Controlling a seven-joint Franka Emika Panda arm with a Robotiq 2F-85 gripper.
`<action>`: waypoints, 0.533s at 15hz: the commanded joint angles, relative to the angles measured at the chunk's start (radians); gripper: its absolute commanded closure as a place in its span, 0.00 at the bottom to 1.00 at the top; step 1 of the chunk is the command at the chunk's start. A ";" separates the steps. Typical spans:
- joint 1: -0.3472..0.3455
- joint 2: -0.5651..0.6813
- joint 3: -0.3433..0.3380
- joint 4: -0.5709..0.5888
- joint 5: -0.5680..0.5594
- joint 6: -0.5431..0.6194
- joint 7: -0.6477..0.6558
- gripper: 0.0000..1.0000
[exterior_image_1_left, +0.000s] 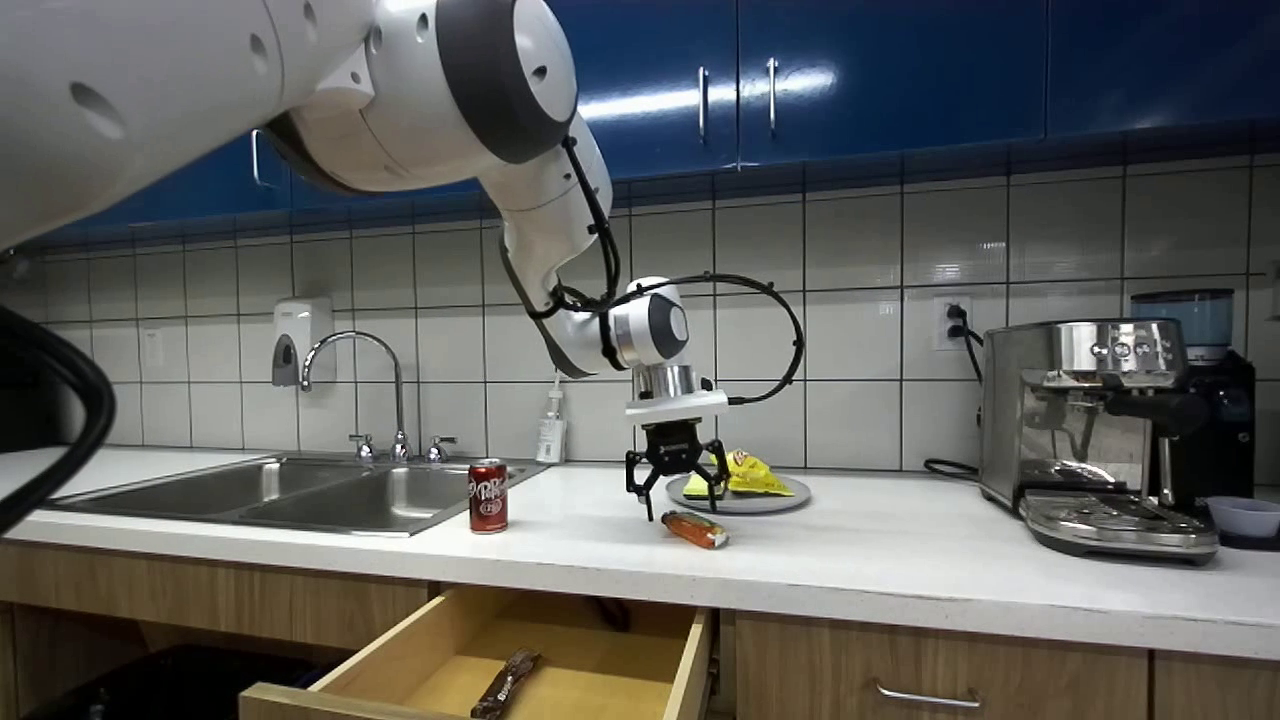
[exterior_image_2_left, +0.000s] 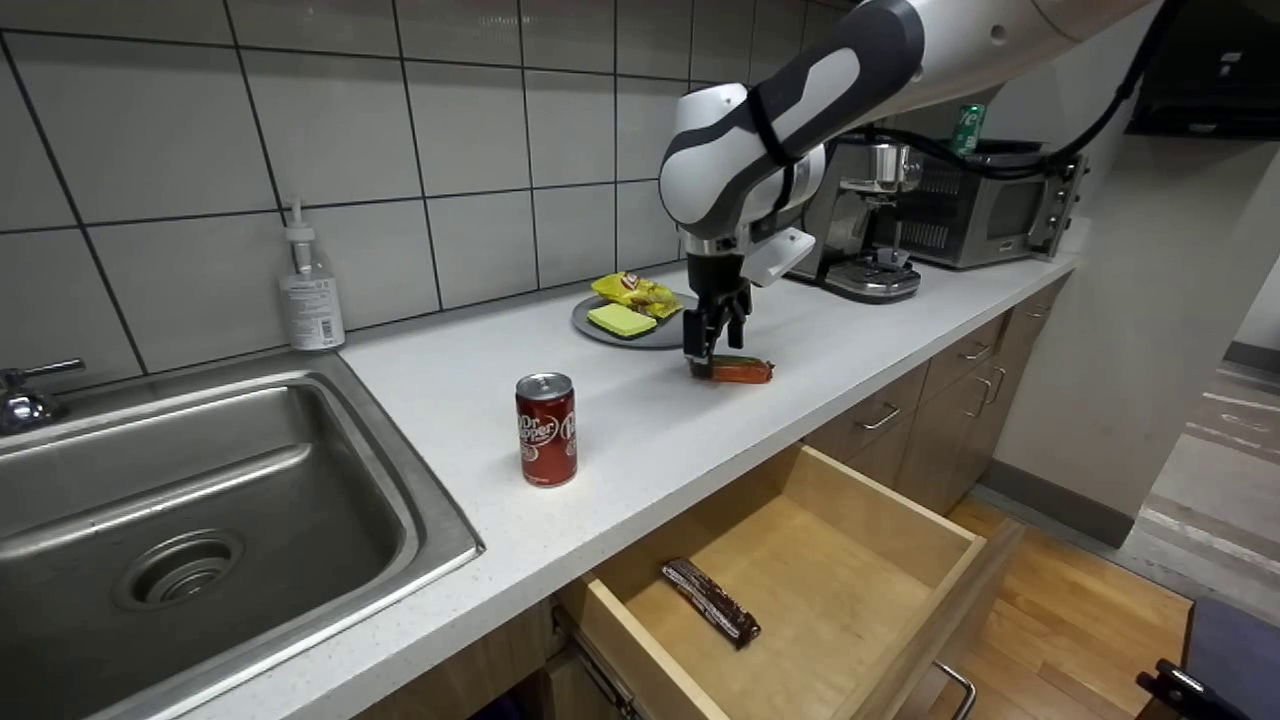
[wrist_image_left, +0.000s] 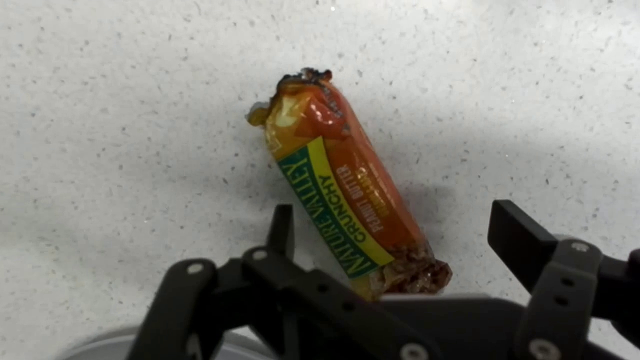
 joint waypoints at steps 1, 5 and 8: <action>-0.033 0.083 0.033 0.147 0.021 -0.104 -0.073 0.00; -0.048 0.100 0.038 0.196 0.016 -0.170 -0.130 0.00; -0.056 0.110 0.038 0.228 0.016 -0.204 -0.162 0.00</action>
